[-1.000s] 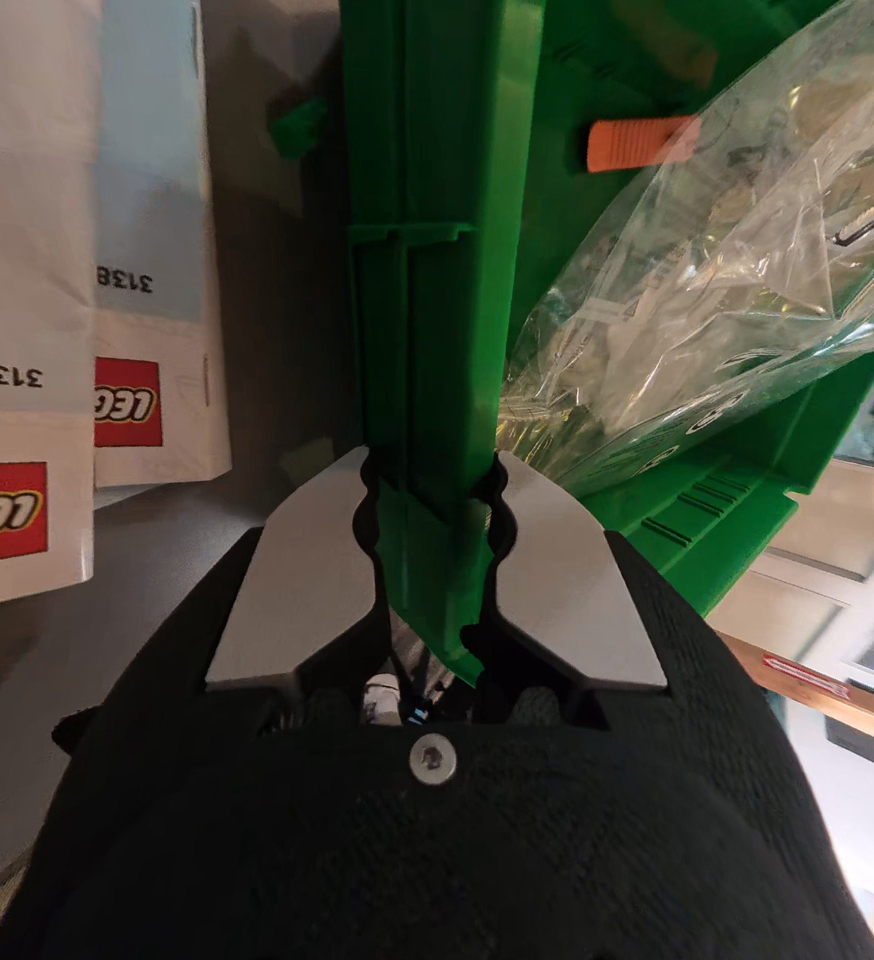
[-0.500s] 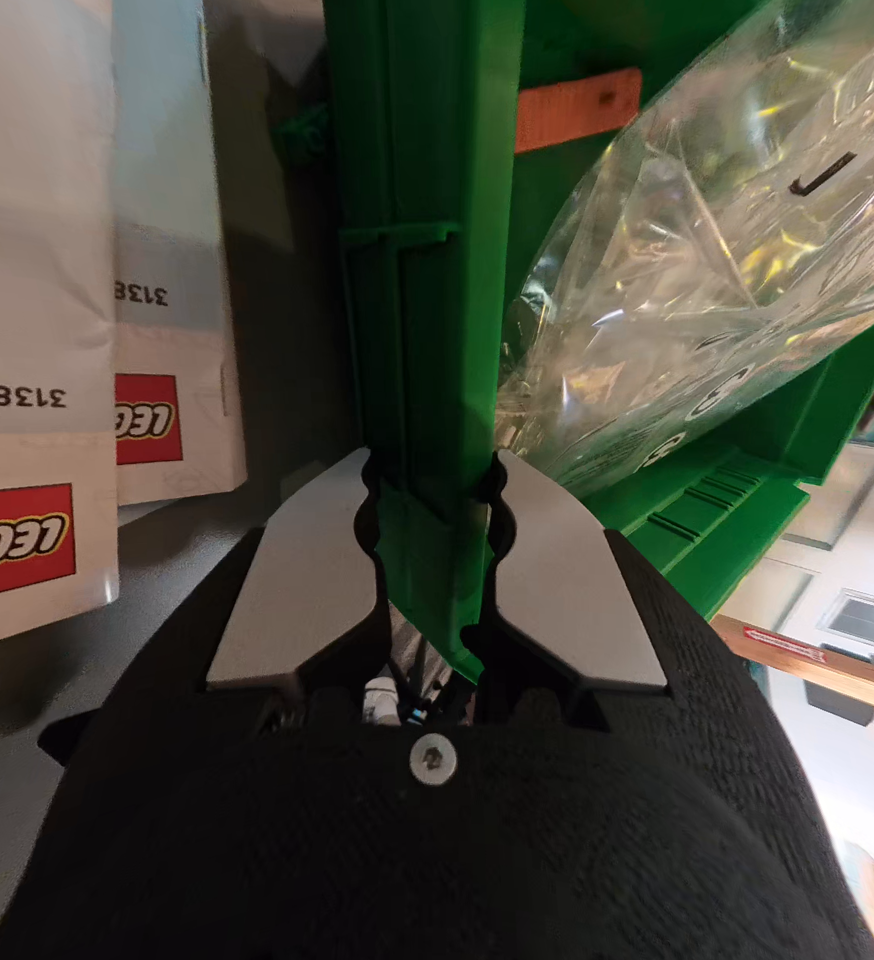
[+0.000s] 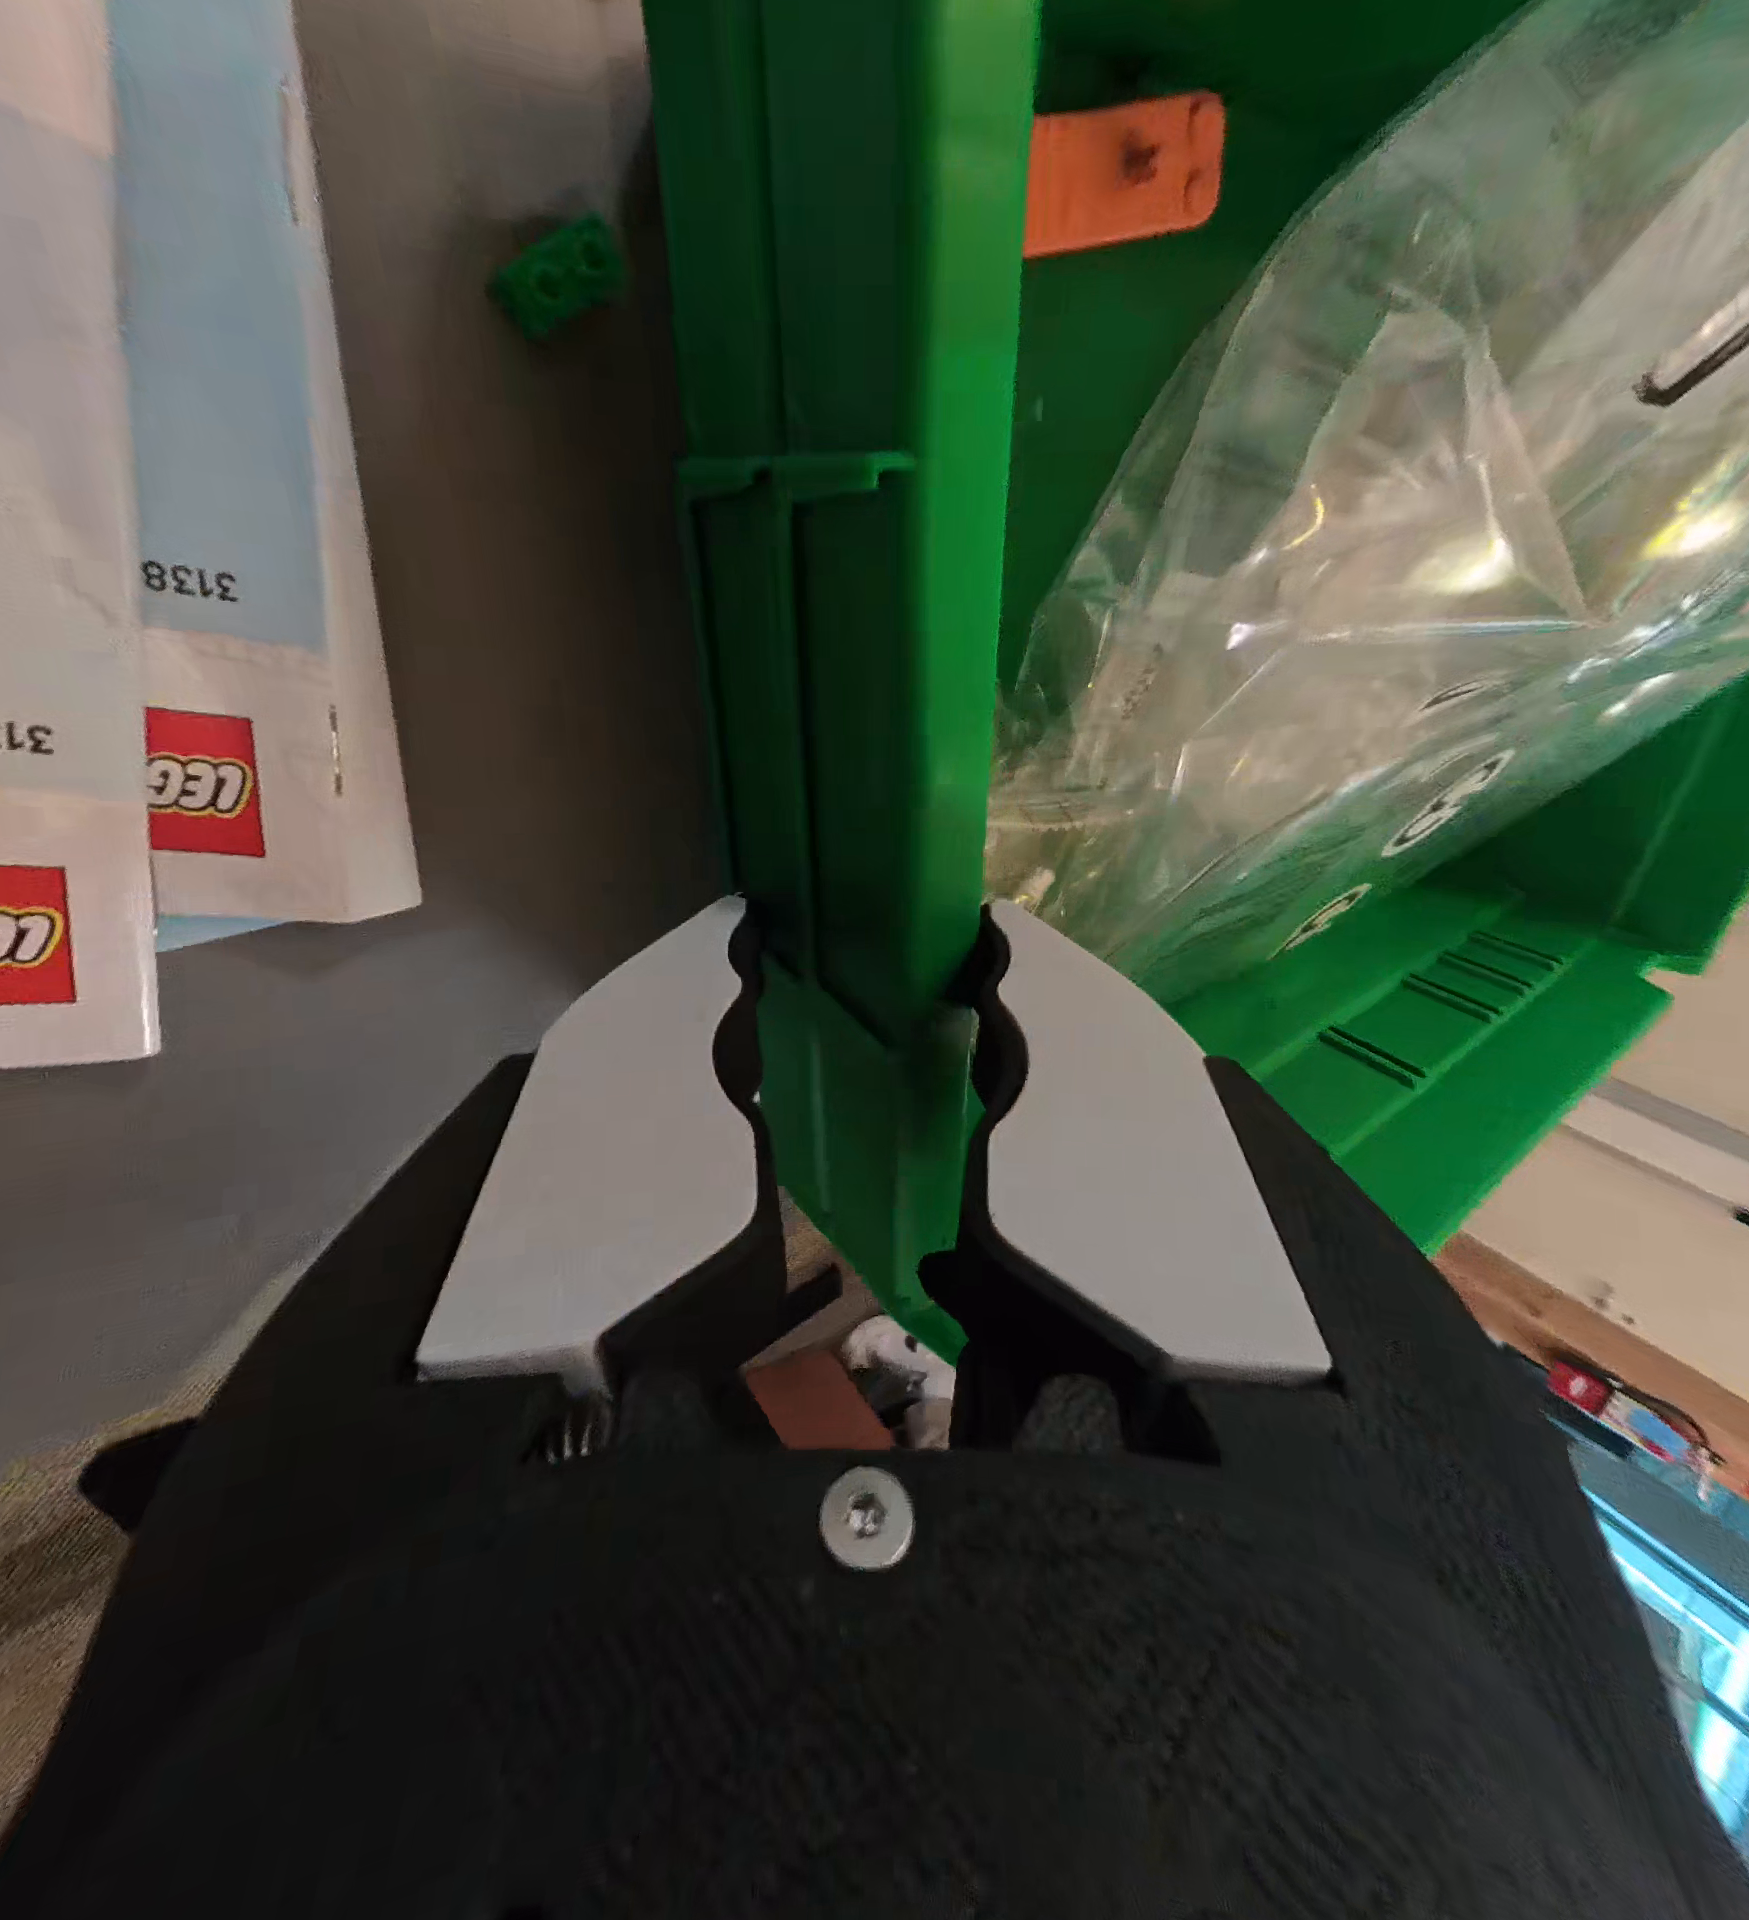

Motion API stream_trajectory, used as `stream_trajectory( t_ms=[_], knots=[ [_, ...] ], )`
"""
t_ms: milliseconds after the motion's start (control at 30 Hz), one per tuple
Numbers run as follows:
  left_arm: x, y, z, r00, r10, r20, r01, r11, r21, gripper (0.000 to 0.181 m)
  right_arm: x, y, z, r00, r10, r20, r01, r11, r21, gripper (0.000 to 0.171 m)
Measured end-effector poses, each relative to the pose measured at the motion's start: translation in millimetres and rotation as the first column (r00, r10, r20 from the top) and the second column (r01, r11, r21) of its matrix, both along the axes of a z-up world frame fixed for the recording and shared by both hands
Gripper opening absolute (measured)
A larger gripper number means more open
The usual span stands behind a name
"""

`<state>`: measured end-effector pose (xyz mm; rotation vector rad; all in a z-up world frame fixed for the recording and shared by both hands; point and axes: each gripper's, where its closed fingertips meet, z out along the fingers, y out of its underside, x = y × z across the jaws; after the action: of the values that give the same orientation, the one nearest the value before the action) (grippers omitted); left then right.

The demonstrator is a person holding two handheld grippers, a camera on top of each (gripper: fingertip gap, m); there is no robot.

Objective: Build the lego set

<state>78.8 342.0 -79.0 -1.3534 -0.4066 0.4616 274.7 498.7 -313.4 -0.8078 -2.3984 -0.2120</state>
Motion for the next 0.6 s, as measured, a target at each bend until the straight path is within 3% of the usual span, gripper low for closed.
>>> stream_trajectory(
  t_ms=[267, 467, 600],
  knots=[
    [-8, -52, 24, 0.987, 0.153, -0.044, -0.150, 0.987, 0.058, 0.026, 19, 0, 17, 0.993, -0.101, -0.054, 0.100, 0.995, -0.031, 0.038],
    [15, -80, 40, 0.982, 0.183, -0.048, -0.178, 0.979, 0.099, 0.026, 49, -34, 45, 0.951, -0.219, -0.221, 0.154, 0.949, -0.277, 0.046],
    [27, -83, 37, 0.989, 0.140, -0.054, -0.142, 0.990, -0.016, 0.030, 65, -58, 52, 0.911, -0.293, -0.289, 0.155, 0.895, -0.417, 0.048]
  ],
)
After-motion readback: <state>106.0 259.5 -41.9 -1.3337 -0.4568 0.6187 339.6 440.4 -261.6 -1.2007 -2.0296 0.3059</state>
